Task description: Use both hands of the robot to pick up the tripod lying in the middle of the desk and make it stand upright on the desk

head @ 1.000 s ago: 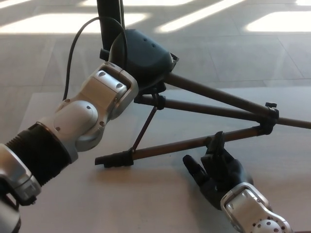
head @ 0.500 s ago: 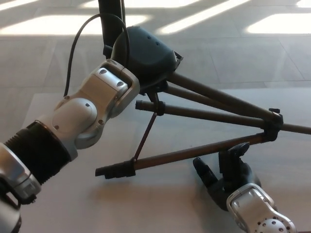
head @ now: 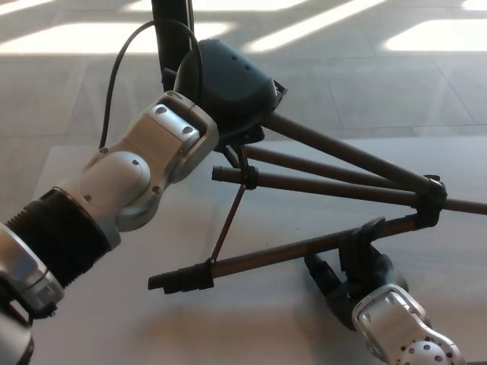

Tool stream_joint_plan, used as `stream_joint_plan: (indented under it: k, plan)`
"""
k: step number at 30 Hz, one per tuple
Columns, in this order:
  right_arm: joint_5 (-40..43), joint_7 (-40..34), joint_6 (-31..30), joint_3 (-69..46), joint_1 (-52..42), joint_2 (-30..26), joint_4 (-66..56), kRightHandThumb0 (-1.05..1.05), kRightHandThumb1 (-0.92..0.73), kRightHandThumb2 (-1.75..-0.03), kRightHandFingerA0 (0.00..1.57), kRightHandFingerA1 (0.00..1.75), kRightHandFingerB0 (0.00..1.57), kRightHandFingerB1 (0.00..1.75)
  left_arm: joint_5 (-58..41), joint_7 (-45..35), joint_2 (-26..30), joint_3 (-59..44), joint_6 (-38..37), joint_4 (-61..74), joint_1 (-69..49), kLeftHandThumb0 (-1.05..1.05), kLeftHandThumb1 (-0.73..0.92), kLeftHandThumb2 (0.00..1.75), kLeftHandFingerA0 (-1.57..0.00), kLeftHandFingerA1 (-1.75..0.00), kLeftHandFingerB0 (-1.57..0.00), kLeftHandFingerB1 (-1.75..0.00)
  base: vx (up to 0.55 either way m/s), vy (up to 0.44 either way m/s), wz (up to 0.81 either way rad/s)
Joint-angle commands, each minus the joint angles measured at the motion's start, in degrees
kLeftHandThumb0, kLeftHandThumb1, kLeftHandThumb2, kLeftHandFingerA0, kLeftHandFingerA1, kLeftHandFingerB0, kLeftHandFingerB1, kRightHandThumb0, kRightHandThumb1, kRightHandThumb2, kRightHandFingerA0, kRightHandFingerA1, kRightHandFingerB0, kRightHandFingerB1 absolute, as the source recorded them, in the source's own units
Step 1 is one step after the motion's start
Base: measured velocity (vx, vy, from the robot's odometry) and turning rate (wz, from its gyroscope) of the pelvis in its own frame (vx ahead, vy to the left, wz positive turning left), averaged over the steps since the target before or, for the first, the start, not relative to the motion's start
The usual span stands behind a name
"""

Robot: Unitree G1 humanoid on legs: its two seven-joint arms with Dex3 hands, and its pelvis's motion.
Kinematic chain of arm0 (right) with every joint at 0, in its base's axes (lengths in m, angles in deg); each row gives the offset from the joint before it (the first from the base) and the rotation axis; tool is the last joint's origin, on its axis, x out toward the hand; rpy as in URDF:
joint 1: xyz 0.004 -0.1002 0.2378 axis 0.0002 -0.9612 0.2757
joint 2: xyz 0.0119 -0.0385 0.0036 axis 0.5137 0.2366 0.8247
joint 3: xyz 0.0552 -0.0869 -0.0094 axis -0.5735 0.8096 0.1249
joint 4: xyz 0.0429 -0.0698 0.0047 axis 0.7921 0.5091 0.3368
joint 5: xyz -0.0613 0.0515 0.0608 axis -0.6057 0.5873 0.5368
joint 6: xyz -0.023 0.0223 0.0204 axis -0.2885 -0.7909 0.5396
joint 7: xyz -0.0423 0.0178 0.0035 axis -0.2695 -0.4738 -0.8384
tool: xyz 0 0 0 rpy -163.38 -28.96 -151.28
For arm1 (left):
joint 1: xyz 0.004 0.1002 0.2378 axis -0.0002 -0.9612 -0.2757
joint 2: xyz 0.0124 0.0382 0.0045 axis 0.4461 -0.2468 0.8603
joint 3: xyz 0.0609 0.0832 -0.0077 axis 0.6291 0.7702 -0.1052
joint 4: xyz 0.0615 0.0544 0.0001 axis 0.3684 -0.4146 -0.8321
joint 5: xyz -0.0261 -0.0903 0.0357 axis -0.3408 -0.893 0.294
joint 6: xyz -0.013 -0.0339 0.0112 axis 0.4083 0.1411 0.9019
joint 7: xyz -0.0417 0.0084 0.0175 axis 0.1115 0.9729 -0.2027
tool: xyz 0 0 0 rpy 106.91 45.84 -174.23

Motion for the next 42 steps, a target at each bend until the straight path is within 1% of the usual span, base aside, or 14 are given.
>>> stream_joint_plan:
  k: [1, 7, 9, 16, 17, 20, 21, 23, 25, 28, 29, 31, 35, 42]
  plan:
    - [-4.11, -2.64, -2.96, 1.26, -4.72, 7.09, 7.20, -1.05, -0.50, -0.77, 0.00, 0.81, 0.00, 0.80, 3.13, -1.02, 0.08, -3.17, -3.07, 1.66, 3.60, -0.34, 0.49, 0.55, -0.85, -1.14, -0.82, -0.54, 0.00, 0.000, 0.00]
    - [-5.33, 2.98, -1.78, -2.00, 4.25, 1.78, 21.31, -1.05, -0.29, -0.71, 0.00, 0.56, 0.00, 0.28, 4.08, 0.07, -0.99, -3.37, -4.09, 1.13, 2.88, -0.35, 0.48, 0.55, -0.87, -1.04, -0.84, -0.53, 0.00, 0.000, 0.00]
    - [-3.36, 3.77, 0.71, -5.16, 6.26, 1.68, 25.27, -1.05, -0.21, -0.68, 0.00, 1.20, 0.00, 0.88, 4.23, -0.57, -1.03, -3.39, -4.04, 1.38, 2.85, -0.36, 0.48, 0.55, -0.86, -1.21, -0.84, -0.55, 0.00, 0.000, 0.00]
    - [-4.46, 5.95, 6.74, -8.20, 10.90, 0.61, 35.30, -1.05, -0.13, -1.04, 0.26, 1.53, 0.02, 1.18, 4.31, 0.07, -2.02, -3.32, -3.79, 1.91, 1.51, -0.32, 0.47, 0.57, -0.88, -1.46, -0.86, -0.61, 0.00, 0.000, 0.00]
    - [-2.54, 3.39, 9.98, -11.12, 12.12, 1.73, 36.41, -1.05, -0.11, -0.89, 0.43, 1.75, 0.12, 1.61, 4.08, 0.21, -2.51, -3.37, -3.77, 1.81, 1.51, -0.32, 0.46, 0.57, -0.90, -1.52, -0.87, -0.62, 0.00, 0.000, 0.00]
    - [-1.59, 4.10, 15.33, -13.92, 15.15, 2.77, 39.66, -0.97, 0.04, -1.16, 0.89, 1.75, 0.58, 1.42, 4.35, -1.19, -3.18, -3.04, -3.25, 2.17, 1.98, -0.31, 0.46, 0.58, -0.93, -1.57, -0.89, -0.68, 0.00, 0.000, 0.00]
    - [-2.02, 4.32, 15.58, -14.00, 16.12, 2.47, 40.61, -0.31, 0.10, -0.88, 1.24, 1.26, 1.04, 1.14, 4.60, 0.28, -3.54, -2.92, -3.70, 1.69, 2.15, -0.32, 0.45, 0.57, -0.95, -1.58, -0.91, -0.71, 0.00, 0.000, 0.00]
    - [-2.85, 2.80, 15.59, -14.15, 17.50, 2.35, 41.36, -0.69, -0.06, -1.67, 1.27, 1.30, 1.04, 1.25, 4.82, 0.13, -3.46, -2.83, -3.79, 2.32, 1.94, -0.32, 0.46, 0.58, -0.95, -1.61, -0.90, -0.75, 0.00, 0.000, 0.00]
    - [-3.32, 4.77, 17.23, -14.54, 17.41, 2.54, 42.29, -0.19, -0.16, -1.06, 1.38, 1.29, 1.24, 1.21, 5.20, -0.89, -3.47, -2.51, -3.34, 3.04, 1.43, -0.33, 0.48, 0.54, -0.96, -1.62, -0.90, -0.77, 0.00, 0.000, 0.00]
    - [-4.57, 6.94, 16.94, -14.11, 17.93, 1.47, 44.10, -0.57, 0.36, -1.65, 1.57, 1.27, 1.35, 1.35, 4.66, -2.35, -3.63, -2.79, -3.15, 3.31, 1.40, -0.33, 0.47, 0.58, -0.94, -1.54, -0.89, -0.69, 0.00, 0.000, 0.00]
    - [-5.91, 10.09, 17.29, -12.83, 17.22, 1.08, 44.10, -0.18, 0.13, -0.96, 1.57, 1.35, 1.42, 1.29, 4.83, -1.88, -3.65, -2.86, -3.09, 3.27, 1.29, -0.33, 0.46, 0.58, -0.94, -1.55, -0.89, -0.68, 0.00, 0.000, 0.00]
    - [-3.83, 11.31, 15.43, -14.65, 18.11, 0.41, 45.29, -0.74, 0.22, -1.75, 1.57, 1.49, 1.57, 1.36, 5.14, -1.10, -3.75, -2.99, -3.13, 2.97, 1.28, -0.33, 0.47, 0.59, -0.93, -1.58, -0.88, -0.71, 0.00, 0.000, 0.00]
    - [-6.42, 4.39, 14.94, -14.49, 20.52, -0.07, 45.73, -1.05, -0.34, -1.46, 1.57, 1.65, 1.57, 1.62, 3.91, -0.98, -3.69, -4.66, -3.03, 3.51, 0.47, -0.31, 0.48, 0.56, -0.86, -1.35, -0.84, -0.61, 0.00, 0.000, 0.00]
    - [-9.61, 5.75, 14.08, -14.47, 21.53, -4.55, 46.28, -0.38, 0.14, -1.07, 1.57, 1.64, 1.57, 1.60, 2.47, 3.10, -4.12, -11.11, -2.94, 3.21, -1.33, -0.24, 0.50, 0.60, -0.92, -1.65, -0.84, -1.06, 0.00, 0.000, 0.00]
